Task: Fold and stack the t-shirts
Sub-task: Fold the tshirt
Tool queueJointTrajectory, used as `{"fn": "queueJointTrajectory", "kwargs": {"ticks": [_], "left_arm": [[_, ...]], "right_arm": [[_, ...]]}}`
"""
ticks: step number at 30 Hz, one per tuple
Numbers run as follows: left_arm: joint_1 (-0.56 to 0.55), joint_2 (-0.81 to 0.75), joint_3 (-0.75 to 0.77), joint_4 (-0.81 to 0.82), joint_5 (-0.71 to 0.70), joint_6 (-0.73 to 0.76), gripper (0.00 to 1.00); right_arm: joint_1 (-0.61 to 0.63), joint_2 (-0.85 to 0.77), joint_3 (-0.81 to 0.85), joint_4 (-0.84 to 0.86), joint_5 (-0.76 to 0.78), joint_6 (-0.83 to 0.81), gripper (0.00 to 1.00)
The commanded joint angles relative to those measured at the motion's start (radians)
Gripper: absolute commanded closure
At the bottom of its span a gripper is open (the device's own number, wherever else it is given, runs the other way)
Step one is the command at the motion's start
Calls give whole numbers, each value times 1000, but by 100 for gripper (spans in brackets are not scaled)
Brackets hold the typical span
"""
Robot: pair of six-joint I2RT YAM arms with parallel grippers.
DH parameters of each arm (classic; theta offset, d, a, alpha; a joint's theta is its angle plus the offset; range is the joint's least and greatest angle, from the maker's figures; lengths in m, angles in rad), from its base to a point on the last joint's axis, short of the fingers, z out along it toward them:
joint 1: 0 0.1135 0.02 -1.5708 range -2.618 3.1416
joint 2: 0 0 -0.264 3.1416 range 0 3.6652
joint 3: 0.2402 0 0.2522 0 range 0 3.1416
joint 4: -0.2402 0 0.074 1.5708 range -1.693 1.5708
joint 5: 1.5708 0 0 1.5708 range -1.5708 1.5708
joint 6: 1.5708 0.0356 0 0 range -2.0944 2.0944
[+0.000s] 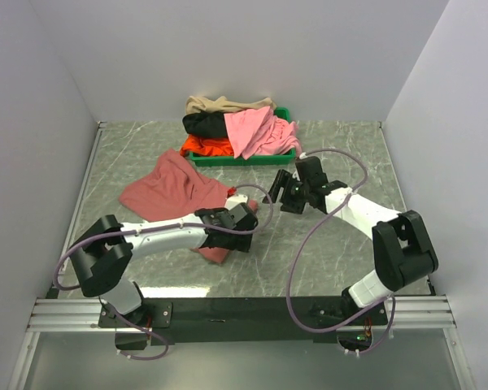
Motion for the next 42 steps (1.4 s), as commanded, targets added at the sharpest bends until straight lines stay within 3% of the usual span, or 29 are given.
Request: {"fn": "queueJointTrajectory", "kwargs": {"ticks": [1,6,12,15,16,18,20,21,22,24,31,37,42], "left_arm": [[-38,21,-8,-21,-25,39,17],[-52,84,18,-55,-87,45,26],[-52,151,21,-92,-129,14,44],[-55,170,26,-100,-137,2,59],[-61,171,27,-100,-123,3,67],[-70,174,30,-98,-114,7,72],[-88,180,44,-112,-118,2,84],[-94,188,52,-119,-120,-7,90],[-110,191,61,-129,-121,-13,99],[-130,194,90,-144,-108,-21,99],[-285,156,248,-153,-20,-44,99],[-329,183,417,-100,104,-4,100],[-341,180,478,-61,179,30,100]], "right_arm": [[20,36,13,56,-41,21,22],[88,148,82,62,-58,38,22],[125,249,123,113,-92,87,29],[134,300,146,118,-96,96,35],[134,312,149,128,-95,104,39],[134,343,163,127,-98,104,45],[134,352,165,121,-83,105,68],[134,349,162,116,-70,101,84],[134,332,157,98,-54,92,92],[126,303,140,73,-8,72,100],[33,47,51,-192,193,-89,100],[-18,-217,-10,-392,307,-166,100],[-41,-312,19,-471,312,-198,100]]}}
